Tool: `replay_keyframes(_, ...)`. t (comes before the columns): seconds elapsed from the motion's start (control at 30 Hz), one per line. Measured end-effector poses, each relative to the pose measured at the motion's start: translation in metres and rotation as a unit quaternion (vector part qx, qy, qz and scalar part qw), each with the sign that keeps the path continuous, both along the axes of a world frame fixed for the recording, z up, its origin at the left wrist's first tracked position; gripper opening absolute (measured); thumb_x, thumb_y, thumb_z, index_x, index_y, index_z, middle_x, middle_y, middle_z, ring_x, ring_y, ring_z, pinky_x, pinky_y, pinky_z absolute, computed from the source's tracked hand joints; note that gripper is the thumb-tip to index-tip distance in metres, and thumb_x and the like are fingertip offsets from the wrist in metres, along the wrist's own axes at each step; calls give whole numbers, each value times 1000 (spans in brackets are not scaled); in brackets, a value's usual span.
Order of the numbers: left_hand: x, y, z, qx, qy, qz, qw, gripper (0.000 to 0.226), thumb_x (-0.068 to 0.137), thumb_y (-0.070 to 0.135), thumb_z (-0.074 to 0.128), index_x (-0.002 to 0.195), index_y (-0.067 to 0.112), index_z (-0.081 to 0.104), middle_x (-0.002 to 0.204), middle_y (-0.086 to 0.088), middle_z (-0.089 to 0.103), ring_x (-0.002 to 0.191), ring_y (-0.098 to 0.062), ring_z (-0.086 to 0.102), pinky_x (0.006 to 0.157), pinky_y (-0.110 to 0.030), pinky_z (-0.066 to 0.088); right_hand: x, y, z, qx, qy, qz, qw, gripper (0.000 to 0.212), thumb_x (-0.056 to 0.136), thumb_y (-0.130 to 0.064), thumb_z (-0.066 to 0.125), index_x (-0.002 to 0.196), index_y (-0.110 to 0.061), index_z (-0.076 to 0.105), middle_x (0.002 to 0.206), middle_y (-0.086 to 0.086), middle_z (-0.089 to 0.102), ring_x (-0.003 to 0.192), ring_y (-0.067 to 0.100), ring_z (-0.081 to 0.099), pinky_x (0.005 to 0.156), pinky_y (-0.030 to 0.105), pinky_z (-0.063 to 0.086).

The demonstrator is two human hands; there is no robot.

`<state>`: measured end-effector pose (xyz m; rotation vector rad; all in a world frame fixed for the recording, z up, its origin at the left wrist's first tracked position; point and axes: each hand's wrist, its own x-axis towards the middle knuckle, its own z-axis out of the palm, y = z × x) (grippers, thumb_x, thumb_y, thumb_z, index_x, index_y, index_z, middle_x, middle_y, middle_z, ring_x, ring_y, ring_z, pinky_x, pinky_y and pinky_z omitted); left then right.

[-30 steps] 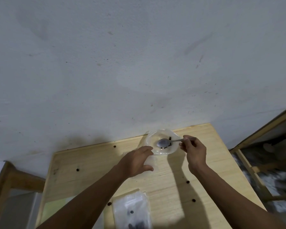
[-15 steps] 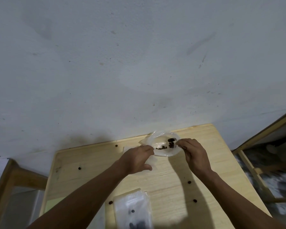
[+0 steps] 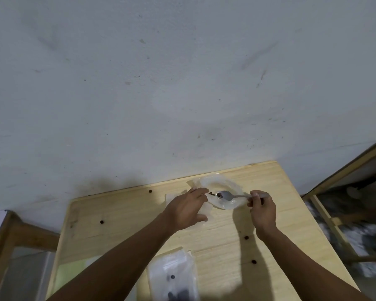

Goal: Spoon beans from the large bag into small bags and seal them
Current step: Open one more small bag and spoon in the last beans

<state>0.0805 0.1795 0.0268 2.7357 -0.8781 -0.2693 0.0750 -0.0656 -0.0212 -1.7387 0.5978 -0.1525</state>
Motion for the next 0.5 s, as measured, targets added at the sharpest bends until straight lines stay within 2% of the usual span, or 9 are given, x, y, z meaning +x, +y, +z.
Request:
replay_keyframes(0.1, 1, 2, -3, -23, -2, 15, 1000, 58, 91, 45, 64, 137, 14, 51, 161, 3, 26, 145, -17, 33, 107, -29, 38, 1, -3, -1, 55, 67, 21, 996, 21, 101, -13, 45, 97, -7, 65, 84, 10, 66, 82, 28, 63, 73, 39, 49)
replay_keyframes(0.2, 1, 8, -4, -59, -5, 36, 998, 59, 88, 47, 68, 133, 13, 56, 159, 1, 33, 141, -19, 41, 104, -30, 40, 3, -4, 3, 134, 109, 23, 985, 18, 101, -8, 47, 101, -4, 65, 85, 12, 66, 76, 22, 62, 67, 31, 49)
replay_keyframes(0.4, -6, 23, -10, -112, -8, 38, 993, 61, 80, 55, 71, 126, 15, 63, 152, 5, 45, 133, -15, 51, 98, -32, 48, 5, 0, 6, 150, 77, -22, 985, 16, 99, -6, 49, 98, -6, 65, 85, 12, 65, 75, 24, 61, 78, 36, 53)
replay_keyframes(0.5, -11, 28, -10, -128, -9, 45, 991, 64, 78, 61, 68, 125, 19, 64, 149, 9, 47, 132, -10, 51, 98, -32, 51, 3, 3, 9, 145, 58, -24, 987, 16, 98, -6, 49, 92, -9, 63, 87, 14, 63, 75, 24, 60, 73, 32, 53)
